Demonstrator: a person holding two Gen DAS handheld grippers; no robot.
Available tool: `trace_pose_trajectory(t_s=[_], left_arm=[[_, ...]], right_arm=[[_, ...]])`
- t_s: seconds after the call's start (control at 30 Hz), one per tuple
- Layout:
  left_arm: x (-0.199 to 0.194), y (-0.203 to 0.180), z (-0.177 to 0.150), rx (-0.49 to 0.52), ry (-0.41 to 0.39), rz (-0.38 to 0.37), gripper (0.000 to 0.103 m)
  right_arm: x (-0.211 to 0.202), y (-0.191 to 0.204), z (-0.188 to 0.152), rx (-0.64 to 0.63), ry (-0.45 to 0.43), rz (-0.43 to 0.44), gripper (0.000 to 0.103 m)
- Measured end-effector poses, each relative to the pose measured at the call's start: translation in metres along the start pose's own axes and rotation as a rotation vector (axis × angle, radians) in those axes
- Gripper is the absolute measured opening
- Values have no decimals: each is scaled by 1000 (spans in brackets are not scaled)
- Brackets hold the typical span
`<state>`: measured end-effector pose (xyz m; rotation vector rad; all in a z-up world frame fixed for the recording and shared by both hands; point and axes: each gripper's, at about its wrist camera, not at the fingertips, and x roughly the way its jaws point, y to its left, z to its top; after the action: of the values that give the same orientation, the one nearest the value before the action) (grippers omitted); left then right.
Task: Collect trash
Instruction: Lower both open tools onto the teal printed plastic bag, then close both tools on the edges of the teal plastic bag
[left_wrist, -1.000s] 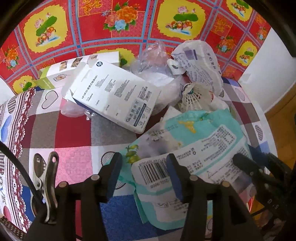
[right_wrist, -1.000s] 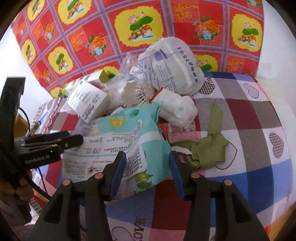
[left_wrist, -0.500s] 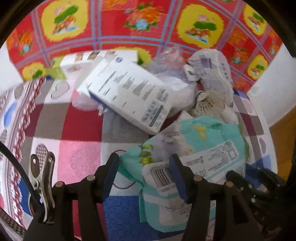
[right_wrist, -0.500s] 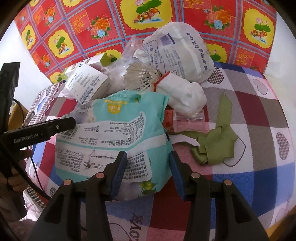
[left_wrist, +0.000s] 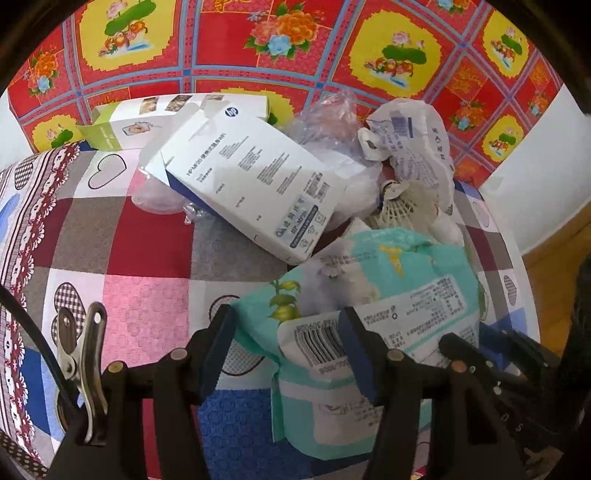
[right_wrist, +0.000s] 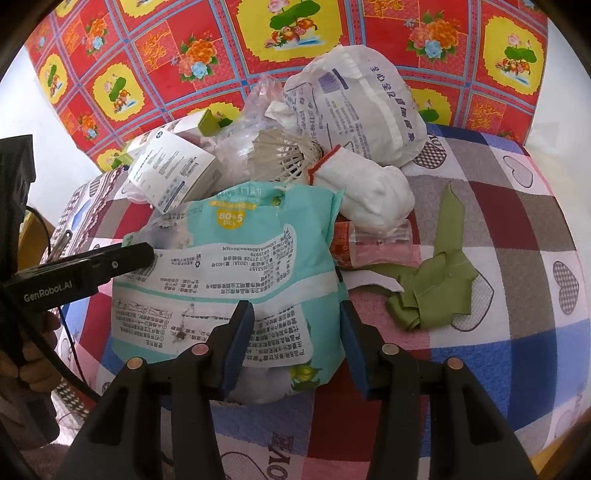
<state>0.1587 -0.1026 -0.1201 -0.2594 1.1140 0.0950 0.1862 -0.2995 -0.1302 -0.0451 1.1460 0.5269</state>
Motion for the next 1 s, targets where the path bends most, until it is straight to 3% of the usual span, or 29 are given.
trace_pose_trajectory(t_s=[0.37,0.43,0.83,1.0], left_arm=[[-2,4,-1,10,-5,-27,57],[-6,5,-2,6,-6,-45,52],[-37,22,-8,38,-38,-94,52],[-23,29,-17,55,24,-50,52]], right_arm=[[-16,0,-9,60,-49,2,32],[-20,5,-10,59,-62,4,32],[-22,28,-20,59,-70,27,31],[-9,35,-23,45,-40,3,34]])
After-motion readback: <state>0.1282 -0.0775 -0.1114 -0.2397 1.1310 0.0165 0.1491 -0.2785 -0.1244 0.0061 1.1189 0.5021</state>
